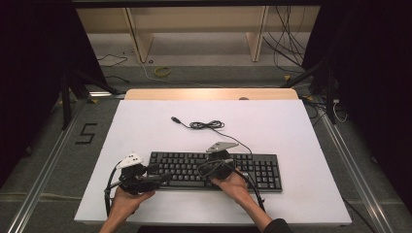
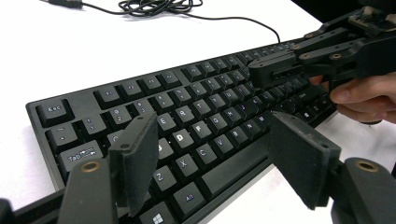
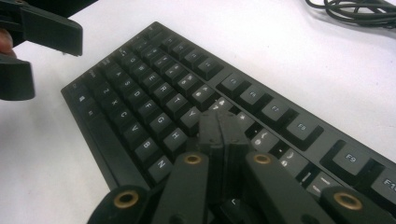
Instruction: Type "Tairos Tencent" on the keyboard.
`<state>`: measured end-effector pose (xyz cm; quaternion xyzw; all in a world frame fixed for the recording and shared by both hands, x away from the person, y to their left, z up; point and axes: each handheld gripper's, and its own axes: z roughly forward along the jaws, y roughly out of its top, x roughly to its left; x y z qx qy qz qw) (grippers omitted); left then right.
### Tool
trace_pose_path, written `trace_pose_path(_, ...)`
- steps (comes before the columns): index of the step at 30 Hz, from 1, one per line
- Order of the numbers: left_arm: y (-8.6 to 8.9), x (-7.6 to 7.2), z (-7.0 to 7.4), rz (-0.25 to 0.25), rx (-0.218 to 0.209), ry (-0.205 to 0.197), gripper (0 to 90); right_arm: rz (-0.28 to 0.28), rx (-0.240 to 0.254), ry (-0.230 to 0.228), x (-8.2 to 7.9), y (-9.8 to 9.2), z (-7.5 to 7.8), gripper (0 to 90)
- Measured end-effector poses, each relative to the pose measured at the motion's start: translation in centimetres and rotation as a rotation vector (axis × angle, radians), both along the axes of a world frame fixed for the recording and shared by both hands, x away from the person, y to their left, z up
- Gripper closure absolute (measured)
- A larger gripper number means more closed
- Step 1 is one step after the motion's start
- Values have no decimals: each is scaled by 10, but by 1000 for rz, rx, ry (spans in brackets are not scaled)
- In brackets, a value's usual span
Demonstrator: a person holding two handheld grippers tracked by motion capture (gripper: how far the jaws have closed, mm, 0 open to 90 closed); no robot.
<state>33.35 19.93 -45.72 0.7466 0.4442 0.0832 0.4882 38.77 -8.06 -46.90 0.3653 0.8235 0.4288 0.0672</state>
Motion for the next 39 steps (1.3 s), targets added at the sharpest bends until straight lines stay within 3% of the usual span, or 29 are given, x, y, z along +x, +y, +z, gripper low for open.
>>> trace_pose_path(13, 0, -3, 0, 6, -6, -10, 312, -17, -43, 15, 7, 5, -6, 900)
trace_pose_path(39, 3, -2, -1, 22, 0, -21, 290, -26, -50, 29, 9, 5, -8, 900)
